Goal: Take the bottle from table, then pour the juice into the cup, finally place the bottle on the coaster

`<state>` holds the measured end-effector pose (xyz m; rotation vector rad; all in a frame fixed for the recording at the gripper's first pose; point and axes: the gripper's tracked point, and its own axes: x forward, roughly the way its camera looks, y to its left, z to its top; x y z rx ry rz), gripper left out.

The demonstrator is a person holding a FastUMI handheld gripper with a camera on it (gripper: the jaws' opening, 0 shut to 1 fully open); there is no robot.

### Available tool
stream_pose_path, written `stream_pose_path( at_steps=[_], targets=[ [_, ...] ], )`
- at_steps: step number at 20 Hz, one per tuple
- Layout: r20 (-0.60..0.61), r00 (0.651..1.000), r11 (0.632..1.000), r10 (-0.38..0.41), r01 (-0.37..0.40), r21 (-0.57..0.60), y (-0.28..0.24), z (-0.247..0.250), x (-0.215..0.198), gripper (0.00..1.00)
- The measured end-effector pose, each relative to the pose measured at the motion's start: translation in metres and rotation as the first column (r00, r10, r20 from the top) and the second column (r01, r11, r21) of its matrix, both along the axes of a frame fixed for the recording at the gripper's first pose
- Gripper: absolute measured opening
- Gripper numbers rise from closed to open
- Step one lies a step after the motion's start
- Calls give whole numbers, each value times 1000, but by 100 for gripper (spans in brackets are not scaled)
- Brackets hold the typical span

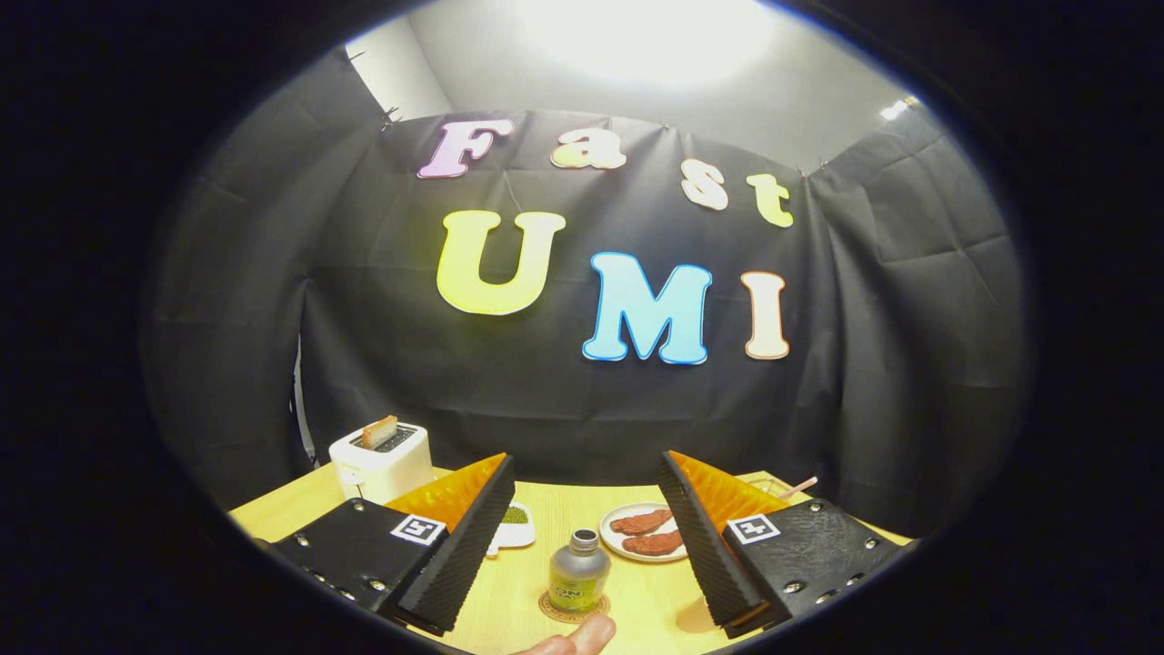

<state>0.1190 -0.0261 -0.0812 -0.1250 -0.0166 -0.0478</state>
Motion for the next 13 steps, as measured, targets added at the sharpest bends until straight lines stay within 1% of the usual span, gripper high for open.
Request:
stream_pose_path(
  at_steps=[1,3,5,10,13],
  targets=[
    [3,1000,1000,4,-4,-1,0,10,-6,97],
    [15,999,999,37,-38,17,8,21,-11,97],
    [18,997,997,75,-76,35,13,21,-16,97],
    [-6,996,995,89,-89,51,6,5,-24,97],
    [14,994,993,107,-107,57,5,7,-25,97]
  ],
)
